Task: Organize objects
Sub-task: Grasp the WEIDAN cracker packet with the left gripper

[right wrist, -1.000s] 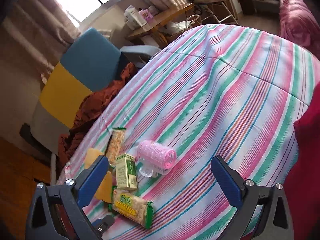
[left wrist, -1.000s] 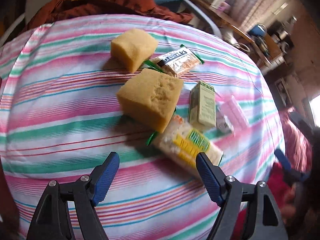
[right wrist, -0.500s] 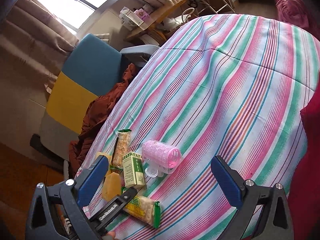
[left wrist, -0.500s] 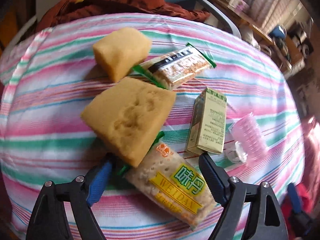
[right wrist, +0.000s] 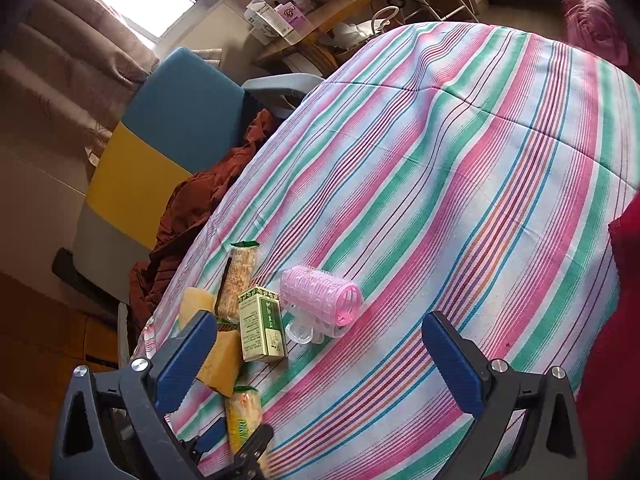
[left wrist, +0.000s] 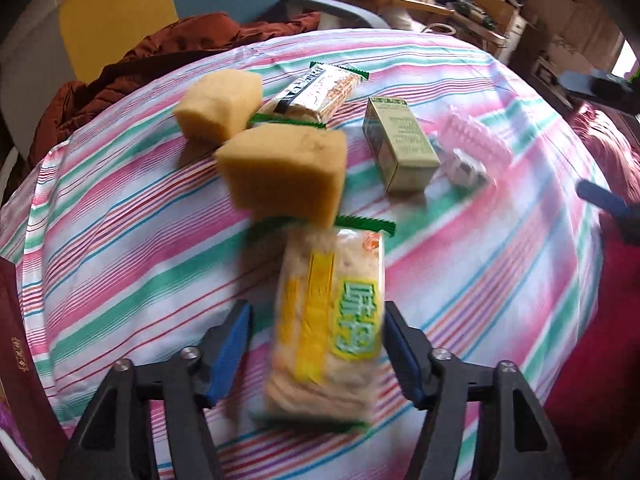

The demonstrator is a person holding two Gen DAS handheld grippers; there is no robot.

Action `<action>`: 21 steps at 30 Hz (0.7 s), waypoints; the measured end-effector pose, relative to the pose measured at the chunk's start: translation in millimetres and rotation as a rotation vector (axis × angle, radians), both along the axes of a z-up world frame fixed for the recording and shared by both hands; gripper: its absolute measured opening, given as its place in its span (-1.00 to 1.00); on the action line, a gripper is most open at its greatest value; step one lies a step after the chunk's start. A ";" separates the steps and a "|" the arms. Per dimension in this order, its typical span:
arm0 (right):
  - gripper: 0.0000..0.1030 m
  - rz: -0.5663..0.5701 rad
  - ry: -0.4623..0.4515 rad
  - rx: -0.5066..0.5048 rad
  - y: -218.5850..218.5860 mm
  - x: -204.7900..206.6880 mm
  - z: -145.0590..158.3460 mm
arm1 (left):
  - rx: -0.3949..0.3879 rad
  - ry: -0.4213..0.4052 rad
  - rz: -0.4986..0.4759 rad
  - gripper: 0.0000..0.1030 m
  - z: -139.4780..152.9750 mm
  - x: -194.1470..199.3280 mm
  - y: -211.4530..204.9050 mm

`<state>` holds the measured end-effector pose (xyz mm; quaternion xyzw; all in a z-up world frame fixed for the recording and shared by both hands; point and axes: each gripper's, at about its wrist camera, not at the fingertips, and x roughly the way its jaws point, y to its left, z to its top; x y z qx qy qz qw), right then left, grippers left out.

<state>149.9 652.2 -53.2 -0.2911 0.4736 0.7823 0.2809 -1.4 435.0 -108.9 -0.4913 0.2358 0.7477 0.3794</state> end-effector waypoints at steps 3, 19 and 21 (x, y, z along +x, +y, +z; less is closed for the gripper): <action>1.00 -0.003 -0.023 -0.001 -0.5 -1.6 -1.8 | 0.021 0.013 -0.014 0.05 1.3 -0.2 -12.8; 0.99 0.473 -0.435 0.280 -47.0 -89.0 1.3 | 0.126 0.015 -0.081 -0.05 -0.8 3.6 -52.9; 0.99 0.629 -0.577 0.407 -57.3 -110.2 -3.4 | 0.133 0.010 -0.080 -0.05 -1.1 2.3 -52.4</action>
